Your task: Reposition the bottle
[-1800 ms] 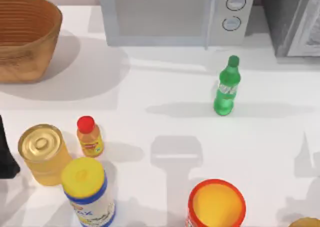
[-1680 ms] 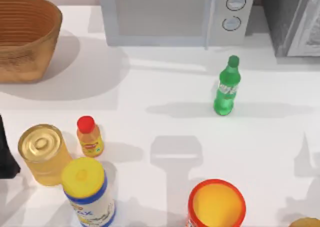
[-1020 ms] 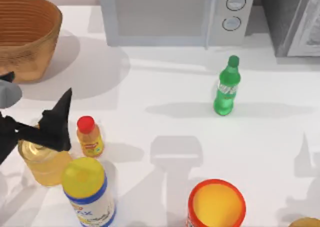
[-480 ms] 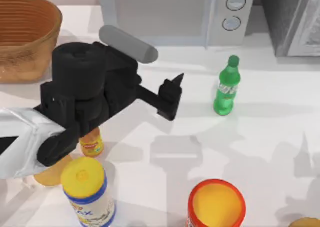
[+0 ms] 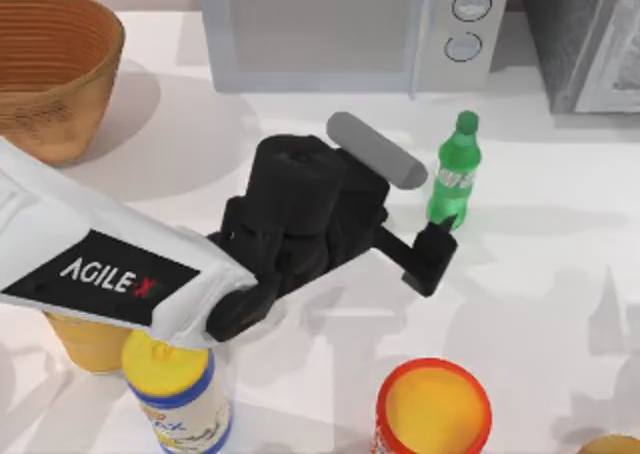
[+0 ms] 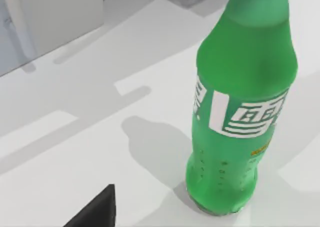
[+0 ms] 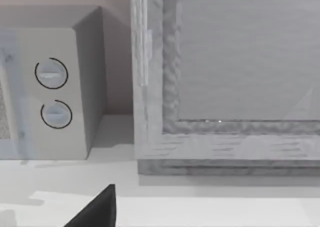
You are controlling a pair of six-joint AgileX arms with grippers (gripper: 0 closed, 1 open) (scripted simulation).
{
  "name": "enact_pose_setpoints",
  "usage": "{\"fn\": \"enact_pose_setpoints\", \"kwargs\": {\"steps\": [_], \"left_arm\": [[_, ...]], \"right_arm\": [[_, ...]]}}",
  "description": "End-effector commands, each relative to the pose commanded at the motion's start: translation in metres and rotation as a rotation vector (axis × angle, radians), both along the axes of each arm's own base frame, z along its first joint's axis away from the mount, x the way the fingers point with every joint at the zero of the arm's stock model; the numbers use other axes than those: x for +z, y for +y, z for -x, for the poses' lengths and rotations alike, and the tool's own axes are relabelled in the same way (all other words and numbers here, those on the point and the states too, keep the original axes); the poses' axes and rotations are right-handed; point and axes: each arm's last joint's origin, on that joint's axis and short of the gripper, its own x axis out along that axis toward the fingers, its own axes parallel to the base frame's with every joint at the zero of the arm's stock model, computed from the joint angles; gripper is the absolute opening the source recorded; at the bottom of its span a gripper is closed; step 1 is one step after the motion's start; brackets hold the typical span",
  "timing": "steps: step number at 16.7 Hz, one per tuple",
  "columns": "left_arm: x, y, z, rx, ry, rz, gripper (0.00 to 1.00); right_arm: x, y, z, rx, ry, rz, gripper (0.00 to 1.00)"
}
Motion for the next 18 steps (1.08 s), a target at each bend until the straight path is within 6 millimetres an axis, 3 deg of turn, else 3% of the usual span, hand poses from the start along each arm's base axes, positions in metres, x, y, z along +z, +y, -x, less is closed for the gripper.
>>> {"fn": "enact_pose_setpoints", "kwargs": {"steps": [7,12,18], "left_arm": [[0.001,-0.001,-0.002,0.002,0.001,-0.001,1.00],[-0.002,-0.026,-0.025,-0.001,-0.001,0.001,1.00],[-0.030,-0.060,-0.058,0.000,0.000,0.000,1.00]], "right_arm": [[0.000,0.000,0.000,0.000,0.000,0.000,1.00],[0.000,0.000,0.000,0.000,0.000,0.000,1.00],[0.000,0.000,0.000,0.000,0.000,0.000,1.00]]}}
